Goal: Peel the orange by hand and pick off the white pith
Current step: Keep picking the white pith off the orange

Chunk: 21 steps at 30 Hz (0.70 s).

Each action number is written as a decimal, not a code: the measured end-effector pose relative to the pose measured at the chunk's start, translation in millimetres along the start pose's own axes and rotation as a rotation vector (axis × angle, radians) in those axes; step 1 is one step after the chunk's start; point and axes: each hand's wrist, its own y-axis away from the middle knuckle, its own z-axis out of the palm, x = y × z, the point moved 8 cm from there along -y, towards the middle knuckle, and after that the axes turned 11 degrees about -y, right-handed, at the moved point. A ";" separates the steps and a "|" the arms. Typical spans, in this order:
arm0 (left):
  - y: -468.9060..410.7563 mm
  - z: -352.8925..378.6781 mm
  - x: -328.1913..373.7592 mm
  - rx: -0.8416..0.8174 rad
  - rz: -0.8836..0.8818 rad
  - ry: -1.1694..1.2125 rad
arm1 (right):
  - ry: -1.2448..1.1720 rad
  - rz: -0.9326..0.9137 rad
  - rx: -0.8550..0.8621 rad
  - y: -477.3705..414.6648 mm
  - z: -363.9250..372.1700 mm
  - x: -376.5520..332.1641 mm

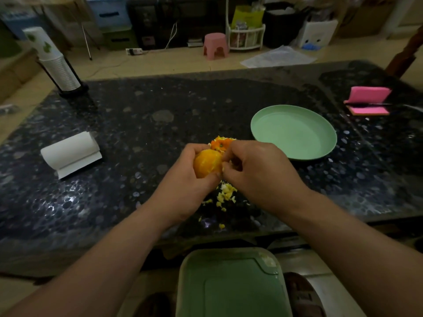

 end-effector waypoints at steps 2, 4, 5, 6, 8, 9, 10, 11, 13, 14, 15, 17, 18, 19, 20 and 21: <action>0.1 0.3 1.3 0.002 0.007 0.007 | 0.039 -0.028 0.019 -0.7 0.2 -4.2; 0.2 -0.1 1.1 -0.002 0.010 0.020 | 0.030 -0.021 0.019 -0.9 0.3 -2.6; 0.2 -0.2 0.8 -0.007 0.011 0.029 | 0.009 -0.004 0.018 -0.9 -0.4 0.1; 0.2 0.0 0.6 -0.011 0.015 0.035 | -0.020 0.016 0.016 -1.0 -1.5 3.4; 0.4 1.0 0.7 -0.008 0.028 0.028 | -0.105 0.066 0.018 0.1 -4.0 8.5; 0.3 0.9 1.1 0.005 0.035 0.018 | -0.149 0.088 0.022 0.9 -5.2 9.2; -0.2 0.5 1.2 0.025 0.040 0.004 | -0.184 0.105 0.022 1.9 -5.3 8.9; -0.7 -0.4 1.0 0.048 0.043 -0.015 | -0.202 0.119 0.016 2.9 -3.9 8.1; -1.1 -2.8 0.8 0.096 0.052 -0.072 | -0.204 0.135 0.010 4.2 -0.2 6.5; -0.6 -3.9 1.1 0.118 0.062 -0.110 | -0.197 0.139 0.016 4.6 1.0 6.0; 0.0 -4.5 1.3 0.139 0.072 -0.149 | -0.190 0.142 0.025 4.8 1.5 5.7; 1.9 -5.8 1.8 0.176 0.095 -0.214 | -0.178 0.148 0.037 5.1 2.1 4.7; 2.7 -6.7 2.3 0.193 0.105 -0.238 | -0.172 0.148 0.037 5.0 2.5 3.6; 3.6 -7.7 3.1 0.208 0.116 -0.255 | -0.166 0.147 0.035 5.0 3.1 2.3; 3.8 -8.3 3.8 0.220 0.126 -0.266 | -0.159 0.144 0.035 5.2 3.4 1.1; 4.0 -8.9 4.5 0.229 0.136 -0.274 | -0.152 0.140 0.040 5.4 3.6 0.0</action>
